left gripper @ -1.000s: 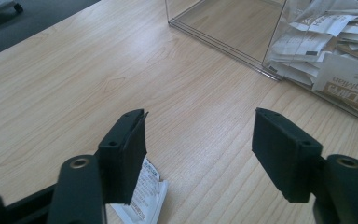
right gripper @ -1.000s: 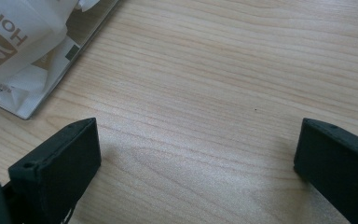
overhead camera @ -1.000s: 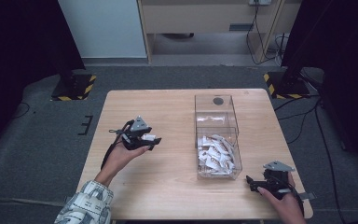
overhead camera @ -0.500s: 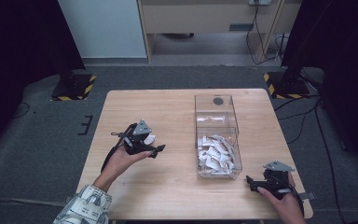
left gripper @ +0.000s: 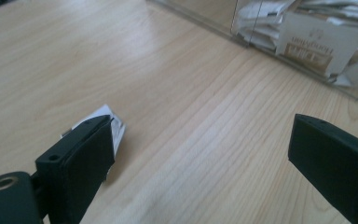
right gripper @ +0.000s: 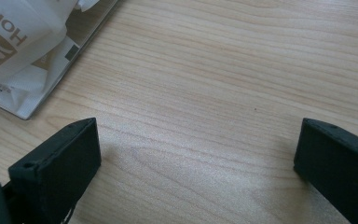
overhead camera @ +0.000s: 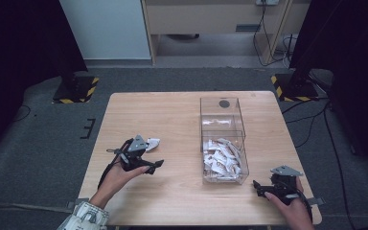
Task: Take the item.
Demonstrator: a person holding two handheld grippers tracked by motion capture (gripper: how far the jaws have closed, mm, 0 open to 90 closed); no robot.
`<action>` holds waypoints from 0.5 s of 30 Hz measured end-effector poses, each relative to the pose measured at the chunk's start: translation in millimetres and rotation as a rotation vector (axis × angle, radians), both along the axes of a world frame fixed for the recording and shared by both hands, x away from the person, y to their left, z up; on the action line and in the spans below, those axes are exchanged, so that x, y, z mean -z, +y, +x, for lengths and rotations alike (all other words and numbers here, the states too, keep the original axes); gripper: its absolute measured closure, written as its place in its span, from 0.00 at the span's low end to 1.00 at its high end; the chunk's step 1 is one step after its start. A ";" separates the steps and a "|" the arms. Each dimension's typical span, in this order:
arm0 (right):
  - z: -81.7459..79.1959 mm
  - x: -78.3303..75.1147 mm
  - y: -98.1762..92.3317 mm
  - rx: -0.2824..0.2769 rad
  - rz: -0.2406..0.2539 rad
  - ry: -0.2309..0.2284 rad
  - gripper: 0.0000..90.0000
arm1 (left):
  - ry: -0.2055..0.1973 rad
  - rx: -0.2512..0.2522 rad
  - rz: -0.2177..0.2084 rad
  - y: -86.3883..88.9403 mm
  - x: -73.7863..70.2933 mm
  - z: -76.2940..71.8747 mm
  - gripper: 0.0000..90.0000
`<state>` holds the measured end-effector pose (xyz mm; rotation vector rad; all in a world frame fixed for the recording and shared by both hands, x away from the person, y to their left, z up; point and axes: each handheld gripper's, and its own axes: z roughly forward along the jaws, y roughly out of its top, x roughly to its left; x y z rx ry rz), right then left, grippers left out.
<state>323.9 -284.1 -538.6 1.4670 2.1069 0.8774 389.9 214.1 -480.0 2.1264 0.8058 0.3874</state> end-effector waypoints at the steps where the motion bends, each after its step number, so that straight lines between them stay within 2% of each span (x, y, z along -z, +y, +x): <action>1: 0.0 0.0 0.0 0.000 0.000 0.000 0.01 | 0.006 -0.007 0.003 3.0 3.8 -2.4 0.07; 3: 0.0 0.1 0.0 0.000 -0.001 -0.001 0.01 | 0.019 -0.016 0.009 7.5 9.2 -6.1 0.07; 8: -0.1 0.0 -0.1 0.000 -0.003 -0.001 0.01 | 0.033 -0.015 0.063 19.2 16.4 -14.2 0.06; 15: -0.1 0.0 -0.1 0.001 -0.002 -0.001 0.01 | 0.071 -0.055 0.093 44.9 28.2 -26.4 0.06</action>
